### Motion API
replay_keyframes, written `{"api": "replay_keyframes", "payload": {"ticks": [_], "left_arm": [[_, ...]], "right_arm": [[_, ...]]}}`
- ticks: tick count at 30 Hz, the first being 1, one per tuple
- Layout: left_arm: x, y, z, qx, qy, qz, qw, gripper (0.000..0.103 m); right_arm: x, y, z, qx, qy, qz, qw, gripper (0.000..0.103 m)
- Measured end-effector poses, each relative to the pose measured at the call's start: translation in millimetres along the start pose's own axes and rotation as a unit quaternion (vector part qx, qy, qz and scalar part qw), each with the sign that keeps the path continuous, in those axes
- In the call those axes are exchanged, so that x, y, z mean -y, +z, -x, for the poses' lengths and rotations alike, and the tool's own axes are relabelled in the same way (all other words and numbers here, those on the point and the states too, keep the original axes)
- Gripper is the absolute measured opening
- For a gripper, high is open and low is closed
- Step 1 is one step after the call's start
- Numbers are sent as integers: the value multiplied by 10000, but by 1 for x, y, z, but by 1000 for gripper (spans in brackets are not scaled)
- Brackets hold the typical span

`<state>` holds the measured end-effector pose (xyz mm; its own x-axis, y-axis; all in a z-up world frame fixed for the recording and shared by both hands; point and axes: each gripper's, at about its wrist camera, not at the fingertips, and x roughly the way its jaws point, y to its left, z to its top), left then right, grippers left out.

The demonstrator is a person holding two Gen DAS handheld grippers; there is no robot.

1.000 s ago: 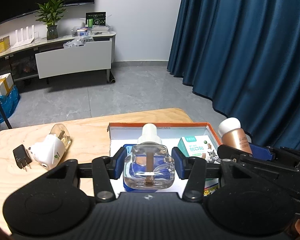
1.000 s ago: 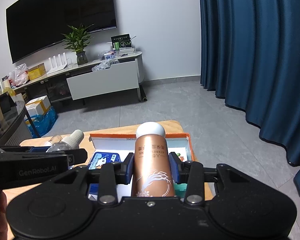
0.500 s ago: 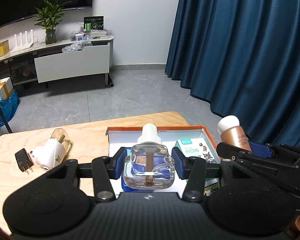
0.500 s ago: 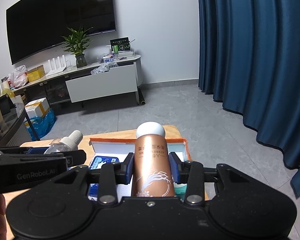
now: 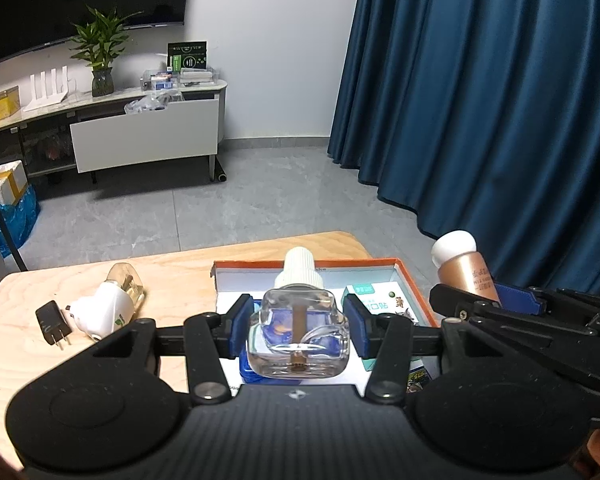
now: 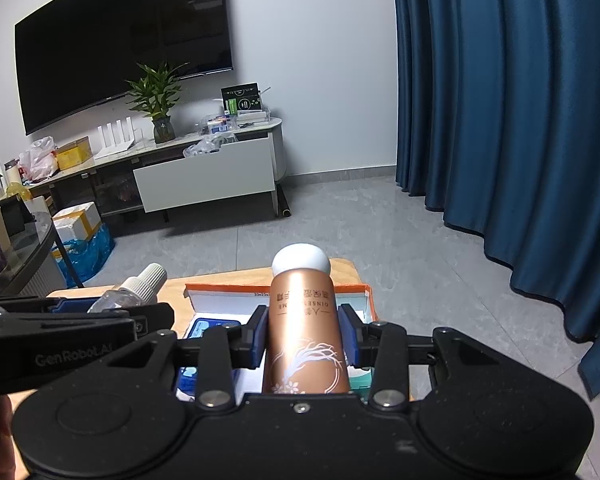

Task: Organize rigid objects
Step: 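Hold both bottles above the white box, lowering them toward its floor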

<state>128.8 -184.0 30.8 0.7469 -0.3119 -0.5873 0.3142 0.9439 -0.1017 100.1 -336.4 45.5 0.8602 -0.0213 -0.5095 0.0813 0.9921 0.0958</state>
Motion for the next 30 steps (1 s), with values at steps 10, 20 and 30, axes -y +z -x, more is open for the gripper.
{"api": "replay_keyframes", "payload": {"ticks": [10,20,30], "left_arm": [[3,-1,7,85,-16,-4,10000,50],[3,-1,9,83,-30,0,10000,50],[1,-1,4,0,-30,16,10000,50]], "right_arm": [[0,1,10,70,4,32,10000,46],[0,0,11,69,5,24,10000,46],[0,1,9,-27,-25,-8,10000,46]]}}
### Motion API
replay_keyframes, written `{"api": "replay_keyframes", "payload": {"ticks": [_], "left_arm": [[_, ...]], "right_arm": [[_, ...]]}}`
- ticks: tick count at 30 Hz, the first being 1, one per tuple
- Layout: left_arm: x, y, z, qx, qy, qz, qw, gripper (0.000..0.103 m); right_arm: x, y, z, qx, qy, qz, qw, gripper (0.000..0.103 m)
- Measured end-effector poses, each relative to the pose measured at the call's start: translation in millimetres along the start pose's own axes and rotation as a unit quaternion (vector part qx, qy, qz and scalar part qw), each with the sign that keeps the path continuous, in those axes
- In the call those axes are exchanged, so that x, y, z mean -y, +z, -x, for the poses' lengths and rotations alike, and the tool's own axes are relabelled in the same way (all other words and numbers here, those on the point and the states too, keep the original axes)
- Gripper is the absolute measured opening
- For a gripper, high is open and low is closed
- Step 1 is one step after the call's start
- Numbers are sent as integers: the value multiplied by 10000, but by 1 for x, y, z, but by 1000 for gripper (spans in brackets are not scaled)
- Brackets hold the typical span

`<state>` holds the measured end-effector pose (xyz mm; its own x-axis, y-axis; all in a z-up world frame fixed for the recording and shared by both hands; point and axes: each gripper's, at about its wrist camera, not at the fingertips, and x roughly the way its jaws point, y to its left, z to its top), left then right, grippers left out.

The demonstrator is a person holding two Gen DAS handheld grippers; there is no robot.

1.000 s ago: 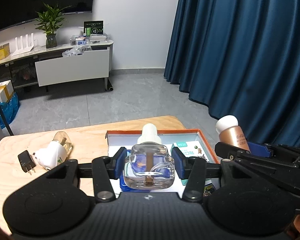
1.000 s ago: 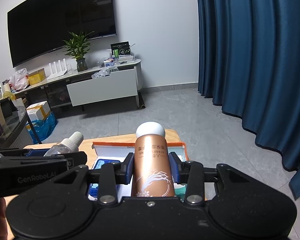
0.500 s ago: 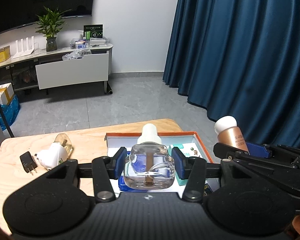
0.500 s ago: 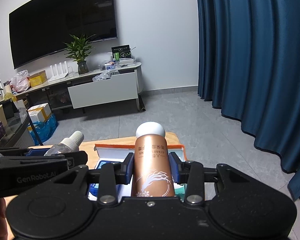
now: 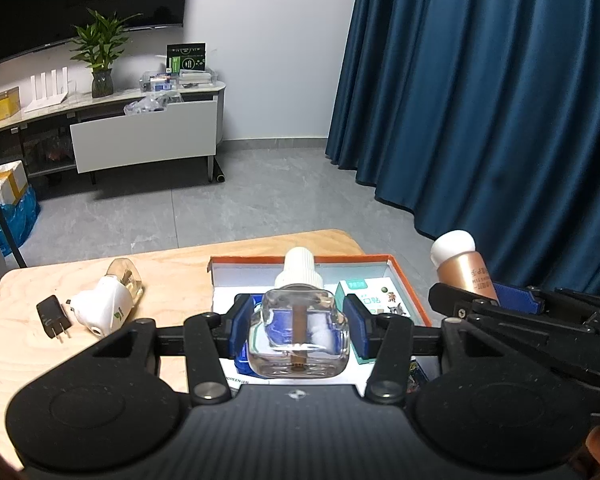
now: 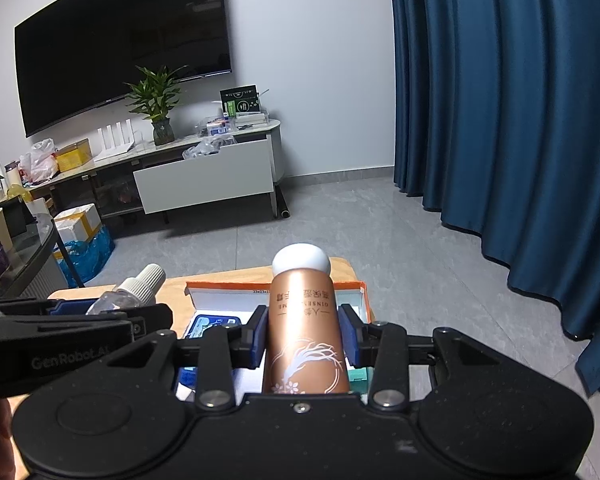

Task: Organize rigid objects
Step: 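Hold both bottles above the white box, lowering them toward its floor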

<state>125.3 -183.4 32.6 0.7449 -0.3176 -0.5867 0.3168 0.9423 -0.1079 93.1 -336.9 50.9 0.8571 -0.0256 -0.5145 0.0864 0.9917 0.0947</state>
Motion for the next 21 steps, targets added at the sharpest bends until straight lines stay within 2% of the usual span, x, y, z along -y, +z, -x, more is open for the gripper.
{"api": "replay_keyframes", "payload": {"ticks": [21], "left_arm": [[-7,-4,-14,-264,11,50,9996,50]], "right_arm": [[1,0,-30,-318,-33,-16,9995,46]]}}
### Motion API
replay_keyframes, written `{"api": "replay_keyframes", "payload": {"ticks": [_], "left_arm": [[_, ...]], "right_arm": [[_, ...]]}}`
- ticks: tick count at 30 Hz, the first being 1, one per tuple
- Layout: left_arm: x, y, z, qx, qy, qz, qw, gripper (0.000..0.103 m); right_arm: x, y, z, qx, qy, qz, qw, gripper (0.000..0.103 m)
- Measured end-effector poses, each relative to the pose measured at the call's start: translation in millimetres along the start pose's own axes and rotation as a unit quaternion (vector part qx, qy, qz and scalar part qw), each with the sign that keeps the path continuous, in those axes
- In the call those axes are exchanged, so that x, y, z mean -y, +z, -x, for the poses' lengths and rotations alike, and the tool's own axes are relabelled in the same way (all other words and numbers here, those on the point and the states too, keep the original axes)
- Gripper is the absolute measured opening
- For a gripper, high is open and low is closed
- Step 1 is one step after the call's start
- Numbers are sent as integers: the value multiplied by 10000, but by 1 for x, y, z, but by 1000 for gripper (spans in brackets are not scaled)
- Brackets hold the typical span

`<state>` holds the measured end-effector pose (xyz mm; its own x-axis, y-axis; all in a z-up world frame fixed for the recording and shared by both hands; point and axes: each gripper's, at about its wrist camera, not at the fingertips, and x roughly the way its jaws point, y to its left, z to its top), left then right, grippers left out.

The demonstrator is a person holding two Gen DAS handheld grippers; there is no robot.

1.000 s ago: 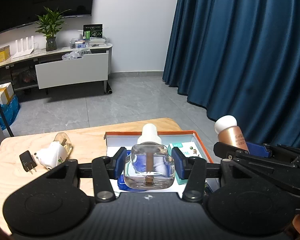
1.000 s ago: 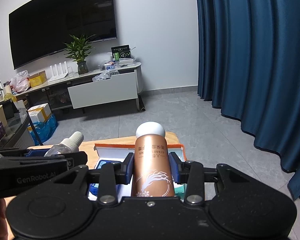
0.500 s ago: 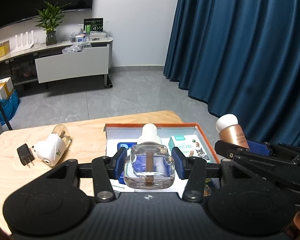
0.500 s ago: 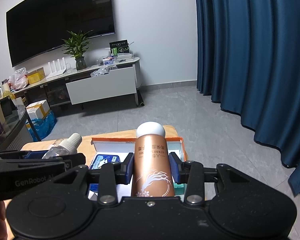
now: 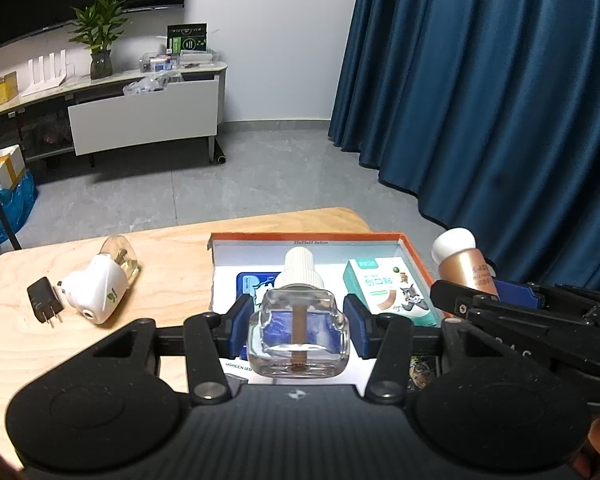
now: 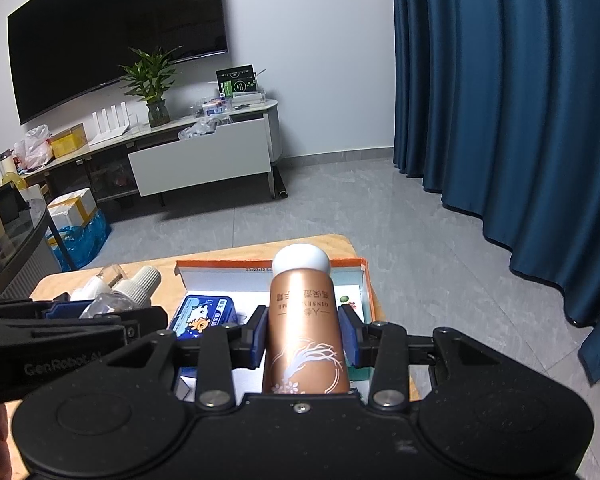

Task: Organize rigid objects
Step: 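Hold both bottles above the white box, lowering them toward its floor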

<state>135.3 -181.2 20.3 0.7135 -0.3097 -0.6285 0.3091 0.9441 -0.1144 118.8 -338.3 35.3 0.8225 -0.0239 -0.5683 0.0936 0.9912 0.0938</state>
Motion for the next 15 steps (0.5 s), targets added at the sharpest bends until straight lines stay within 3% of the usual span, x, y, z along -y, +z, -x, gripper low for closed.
{"api": "replay_keyframes", "payload": {"ticks": [15], "left_arm": [[-2,-5,-7,-141,-19,34,9999,50]], "right_arm": [[6,-3,-19,-193,-6,-38,9998,46]]}}
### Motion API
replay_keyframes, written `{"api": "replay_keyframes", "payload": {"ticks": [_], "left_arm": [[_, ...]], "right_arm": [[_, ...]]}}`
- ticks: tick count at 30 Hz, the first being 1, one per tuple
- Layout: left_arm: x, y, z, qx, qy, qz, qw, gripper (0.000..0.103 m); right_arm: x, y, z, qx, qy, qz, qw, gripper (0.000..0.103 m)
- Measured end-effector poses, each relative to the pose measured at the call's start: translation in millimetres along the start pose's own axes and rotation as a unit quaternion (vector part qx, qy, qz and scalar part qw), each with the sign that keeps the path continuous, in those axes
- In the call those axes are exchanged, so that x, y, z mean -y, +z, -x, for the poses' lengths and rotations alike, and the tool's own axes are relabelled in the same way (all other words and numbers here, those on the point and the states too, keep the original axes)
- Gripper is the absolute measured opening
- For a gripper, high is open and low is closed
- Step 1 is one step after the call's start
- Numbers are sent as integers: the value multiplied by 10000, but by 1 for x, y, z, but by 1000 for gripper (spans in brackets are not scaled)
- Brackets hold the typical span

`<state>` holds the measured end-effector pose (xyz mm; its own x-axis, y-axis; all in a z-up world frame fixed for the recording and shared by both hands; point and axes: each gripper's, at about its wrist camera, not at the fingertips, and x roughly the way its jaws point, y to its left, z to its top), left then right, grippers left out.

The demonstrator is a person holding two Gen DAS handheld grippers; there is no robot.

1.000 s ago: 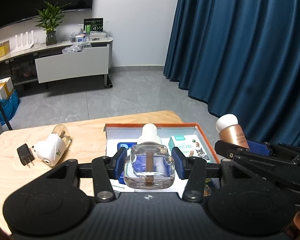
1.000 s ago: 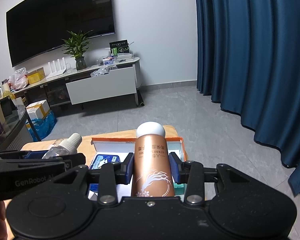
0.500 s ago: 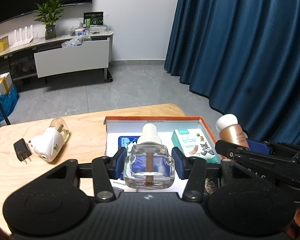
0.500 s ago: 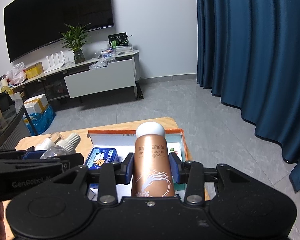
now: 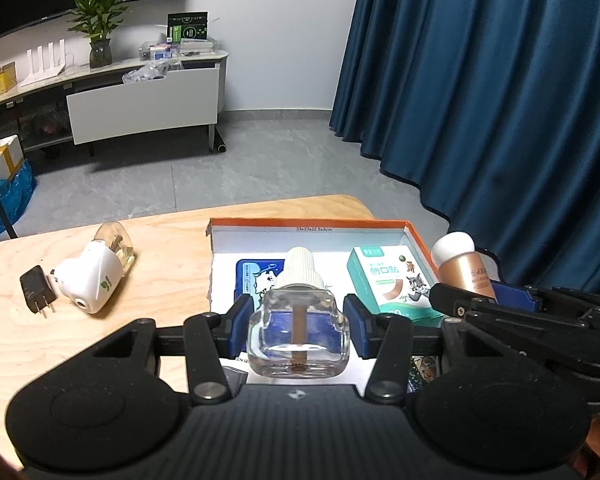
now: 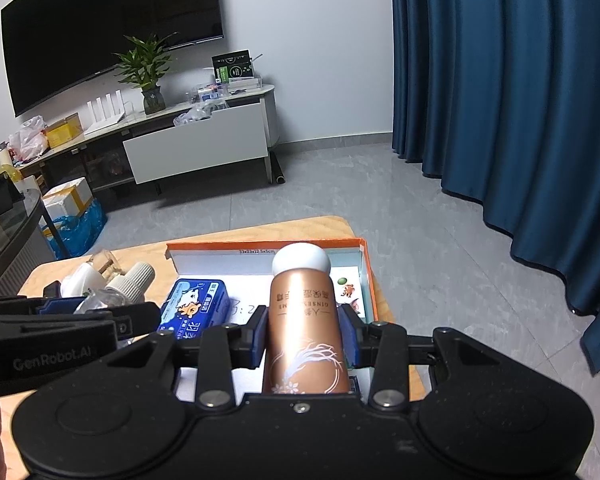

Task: Organize rigid objects
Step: 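Hold both bottles above the white box, lowering them toward its floor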

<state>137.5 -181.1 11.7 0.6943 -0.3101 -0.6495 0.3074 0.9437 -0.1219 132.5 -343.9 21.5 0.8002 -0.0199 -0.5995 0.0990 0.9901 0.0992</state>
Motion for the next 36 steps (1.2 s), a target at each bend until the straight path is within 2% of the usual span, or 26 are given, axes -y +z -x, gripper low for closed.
{"api": "replay_keyframes", "payload": {"ticks": [26,27,28,29,36], "left_arm": [[3,-4,-6,-7,-38,-16,10000,50],[4,-4,-7,-8,-37,-16,10000,50],[4,-4,-7,-9,-42,-16,10000,50],[4,-4,-7,-10,-43,-20,10000,50],[5,-4,-9,-27,-84,-45,10000,50]], "right_arm": [[0,-5,-9,-22,37,-11,10000,44],[-1,-5,-10,-21,37,-8,10000,41],[-1,-5,-10,-10,37,4,10000,20],[-2,-4,-11,-18,20,12,10000,11],[2,-3,-7,70,-10,-100,9999,13]]}}
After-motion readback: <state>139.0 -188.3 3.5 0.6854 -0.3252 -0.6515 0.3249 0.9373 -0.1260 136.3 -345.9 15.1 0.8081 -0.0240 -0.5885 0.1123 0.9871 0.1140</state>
